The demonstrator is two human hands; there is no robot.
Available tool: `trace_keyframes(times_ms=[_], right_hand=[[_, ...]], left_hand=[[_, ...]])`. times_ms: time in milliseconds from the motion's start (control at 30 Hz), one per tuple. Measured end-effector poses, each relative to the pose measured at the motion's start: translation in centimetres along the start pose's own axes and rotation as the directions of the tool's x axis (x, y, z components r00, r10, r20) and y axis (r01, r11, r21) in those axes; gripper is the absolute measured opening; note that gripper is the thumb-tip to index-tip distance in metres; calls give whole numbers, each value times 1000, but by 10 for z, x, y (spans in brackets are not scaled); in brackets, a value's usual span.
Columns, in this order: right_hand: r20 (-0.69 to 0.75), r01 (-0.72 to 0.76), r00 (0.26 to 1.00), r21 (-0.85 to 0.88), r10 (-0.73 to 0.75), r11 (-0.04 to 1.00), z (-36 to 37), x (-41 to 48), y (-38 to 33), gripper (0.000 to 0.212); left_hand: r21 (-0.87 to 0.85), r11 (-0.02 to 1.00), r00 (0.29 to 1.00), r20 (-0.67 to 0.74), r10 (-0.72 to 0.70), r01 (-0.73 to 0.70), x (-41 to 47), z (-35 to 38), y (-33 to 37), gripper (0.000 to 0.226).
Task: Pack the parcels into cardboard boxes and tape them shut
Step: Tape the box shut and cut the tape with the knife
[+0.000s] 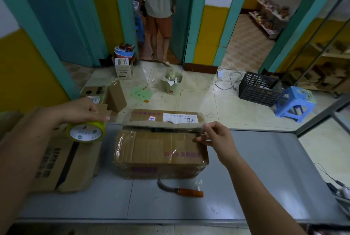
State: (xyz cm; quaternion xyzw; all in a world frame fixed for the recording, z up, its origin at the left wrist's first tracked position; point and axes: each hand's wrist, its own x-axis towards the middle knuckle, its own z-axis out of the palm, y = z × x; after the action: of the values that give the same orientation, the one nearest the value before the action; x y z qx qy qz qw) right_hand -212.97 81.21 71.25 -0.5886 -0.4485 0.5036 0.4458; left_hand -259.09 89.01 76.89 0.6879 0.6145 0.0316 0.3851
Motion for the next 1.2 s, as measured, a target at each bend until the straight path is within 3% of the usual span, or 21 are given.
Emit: trace_keyframes(times_ms=[167,567,867,1200], right_hand=[[-81,-46,996,-2,45,999,1,5,-4,31],[-86,-234,968,18,235,972,-2,24,1,24],[-122,-222,962,173,244,960,-8,21,16,20],[-163,-217,955,191,249,957,-6,19,21,21]], left_hand=[[-22,1000,1000,4,-5,5,-1,-2,1,79],[11,999,998,36,-52,51,6,4,0,76],[52,998,997,65,-43,39,24,19,15,62],[77,995,995,68,-73,68,32,26,12,61]])
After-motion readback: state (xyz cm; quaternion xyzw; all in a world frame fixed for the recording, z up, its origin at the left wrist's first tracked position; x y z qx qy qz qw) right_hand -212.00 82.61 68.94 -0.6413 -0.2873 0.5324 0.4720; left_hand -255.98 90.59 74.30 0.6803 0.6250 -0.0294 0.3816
